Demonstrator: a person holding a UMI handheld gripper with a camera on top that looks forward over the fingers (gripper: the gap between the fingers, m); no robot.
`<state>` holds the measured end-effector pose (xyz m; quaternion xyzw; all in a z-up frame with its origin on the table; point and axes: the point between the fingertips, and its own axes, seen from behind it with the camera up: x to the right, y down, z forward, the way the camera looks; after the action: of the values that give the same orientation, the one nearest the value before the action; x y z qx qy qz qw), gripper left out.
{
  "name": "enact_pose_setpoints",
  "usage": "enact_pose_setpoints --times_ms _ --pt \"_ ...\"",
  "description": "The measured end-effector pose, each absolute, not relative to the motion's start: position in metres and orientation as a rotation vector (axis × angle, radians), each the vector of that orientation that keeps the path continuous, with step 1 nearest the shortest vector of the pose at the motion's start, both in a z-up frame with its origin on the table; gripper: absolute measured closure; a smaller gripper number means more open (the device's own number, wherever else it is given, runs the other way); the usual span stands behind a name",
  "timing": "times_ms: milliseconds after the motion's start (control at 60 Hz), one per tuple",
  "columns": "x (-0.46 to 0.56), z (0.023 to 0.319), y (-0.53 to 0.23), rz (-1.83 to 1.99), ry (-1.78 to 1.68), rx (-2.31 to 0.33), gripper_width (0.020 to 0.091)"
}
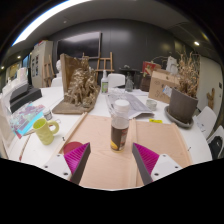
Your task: Pour water
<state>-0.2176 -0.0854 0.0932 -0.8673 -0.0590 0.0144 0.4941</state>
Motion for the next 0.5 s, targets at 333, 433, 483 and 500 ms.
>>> enact_pose_setpoints --times_ms 333,433,483,500 --pt "-0.202 0.059 0.007 -0.049 -0.066 -2.042 0.0245" --pt "-0.205 0.048 0.02 0.003 -0.081 -2.041 0.0301" --pt "-0.203 0.045 0.025 0.003 -0.085 -2.034 0.0419" --pt "-0.202 0.044 0.026 0.0 -0.086 -2.03 0.0462"
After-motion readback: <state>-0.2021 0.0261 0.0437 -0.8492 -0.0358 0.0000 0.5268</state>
